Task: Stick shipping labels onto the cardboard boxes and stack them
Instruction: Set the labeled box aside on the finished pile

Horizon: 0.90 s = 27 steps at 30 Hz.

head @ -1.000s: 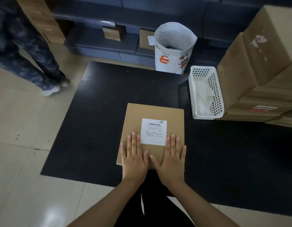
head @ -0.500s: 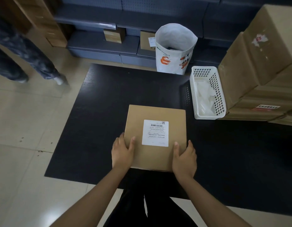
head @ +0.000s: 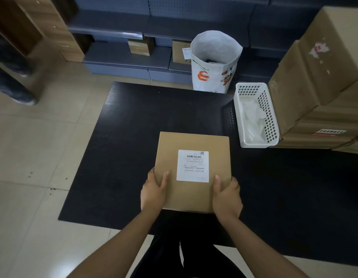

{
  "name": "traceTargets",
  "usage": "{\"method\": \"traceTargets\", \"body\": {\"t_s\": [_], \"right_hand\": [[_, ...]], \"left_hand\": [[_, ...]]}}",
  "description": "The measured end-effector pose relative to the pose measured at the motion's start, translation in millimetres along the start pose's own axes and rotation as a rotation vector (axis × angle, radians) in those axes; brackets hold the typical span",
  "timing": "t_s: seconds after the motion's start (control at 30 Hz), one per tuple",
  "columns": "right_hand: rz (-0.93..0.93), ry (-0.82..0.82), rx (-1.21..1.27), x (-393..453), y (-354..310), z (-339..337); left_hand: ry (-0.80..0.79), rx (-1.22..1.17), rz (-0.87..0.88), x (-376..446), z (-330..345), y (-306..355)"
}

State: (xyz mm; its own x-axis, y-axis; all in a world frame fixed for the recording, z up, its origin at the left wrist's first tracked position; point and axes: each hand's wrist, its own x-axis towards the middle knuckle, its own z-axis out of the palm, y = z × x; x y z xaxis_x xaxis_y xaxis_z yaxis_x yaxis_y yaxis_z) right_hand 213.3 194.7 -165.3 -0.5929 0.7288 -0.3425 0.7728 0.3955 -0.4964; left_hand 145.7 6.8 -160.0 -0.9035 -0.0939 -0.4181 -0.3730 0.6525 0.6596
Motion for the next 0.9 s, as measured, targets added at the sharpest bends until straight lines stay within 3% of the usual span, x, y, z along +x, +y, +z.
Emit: {"method": "traceTargets", "body": {"t_s": [0.3, 0.63, 0.9], "right_hand": [[-0.032, -0.042, 0.093, -6, -11, -13], [-0.17, 0.088, 0.139, 27, -98, -60], [-0.109, 0.089, 0.156, 16, -99, -84]], "left_hand": [[0.007, -0.012, 0.008, -6, -15, 9], [0.119, -0.057, 0.139, 21, -71, 88], [0.082, 0.001, 0.193, 17, -81, 107]]}}
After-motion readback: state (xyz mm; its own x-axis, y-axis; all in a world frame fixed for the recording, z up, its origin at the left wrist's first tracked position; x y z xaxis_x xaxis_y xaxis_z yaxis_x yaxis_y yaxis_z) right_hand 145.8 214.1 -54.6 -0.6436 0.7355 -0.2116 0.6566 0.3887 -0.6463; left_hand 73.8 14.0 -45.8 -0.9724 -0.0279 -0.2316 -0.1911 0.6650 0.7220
